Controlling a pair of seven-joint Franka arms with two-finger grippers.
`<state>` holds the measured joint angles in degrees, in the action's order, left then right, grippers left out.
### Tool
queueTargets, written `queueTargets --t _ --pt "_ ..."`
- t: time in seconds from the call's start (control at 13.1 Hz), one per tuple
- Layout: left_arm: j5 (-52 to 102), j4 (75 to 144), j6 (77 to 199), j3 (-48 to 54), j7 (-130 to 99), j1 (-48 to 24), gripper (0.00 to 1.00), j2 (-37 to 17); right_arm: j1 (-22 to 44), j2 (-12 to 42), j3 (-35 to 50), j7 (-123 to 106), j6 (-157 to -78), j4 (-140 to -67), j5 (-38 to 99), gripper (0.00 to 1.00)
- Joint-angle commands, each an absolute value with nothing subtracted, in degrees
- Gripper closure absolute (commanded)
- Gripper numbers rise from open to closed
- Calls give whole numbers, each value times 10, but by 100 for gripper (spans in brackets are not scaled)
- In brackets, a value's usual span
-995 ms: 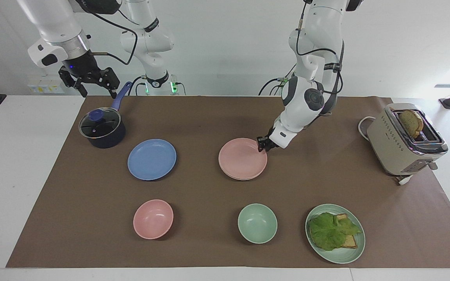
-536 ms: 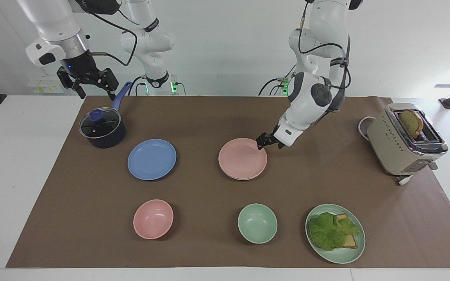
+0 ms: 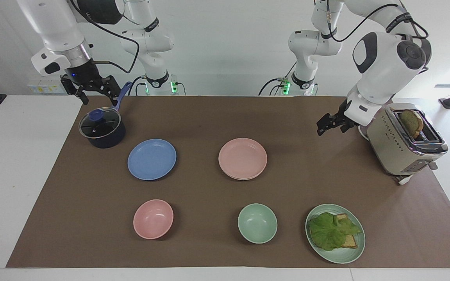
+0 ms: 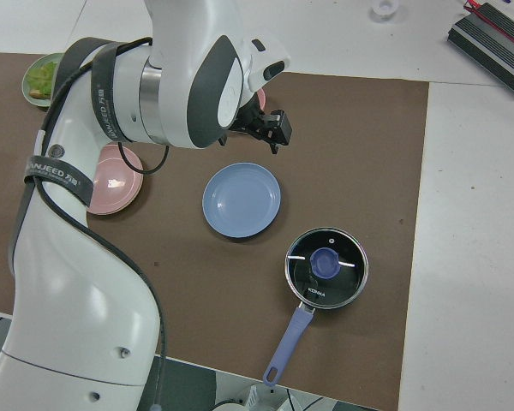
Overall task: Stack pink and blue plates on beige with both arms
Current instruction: 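Open the left gripper and withdraw it from the stacked plates, then reach the right gripper to the rim of the blue plate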
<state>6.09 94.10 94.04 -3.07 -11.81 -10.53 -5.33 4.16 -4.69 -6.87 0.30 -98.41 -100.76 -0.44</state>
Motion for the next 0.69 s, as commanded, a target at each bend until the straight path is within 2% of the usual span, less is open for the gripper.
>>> queueTargets --t 0.0,0.15,0.31,0.61 --pt "38 905 889 -29 -76 -76 0 -55 37 -11 -68 -42 -1109 -1079 25 0" --pt "-1 867 844 -32 -35 -72 0 -53 39 38 -68 -65 -1147 -1080 53 0" --pt "4 867 844 -31 -10 -59 0 -41 33 62 -68 -111 -1206 -1102 67 0" --pt "4 871 845 -28 -8 -58 0 -36 31 114 -68 -148 -1275 -1146 68 0"
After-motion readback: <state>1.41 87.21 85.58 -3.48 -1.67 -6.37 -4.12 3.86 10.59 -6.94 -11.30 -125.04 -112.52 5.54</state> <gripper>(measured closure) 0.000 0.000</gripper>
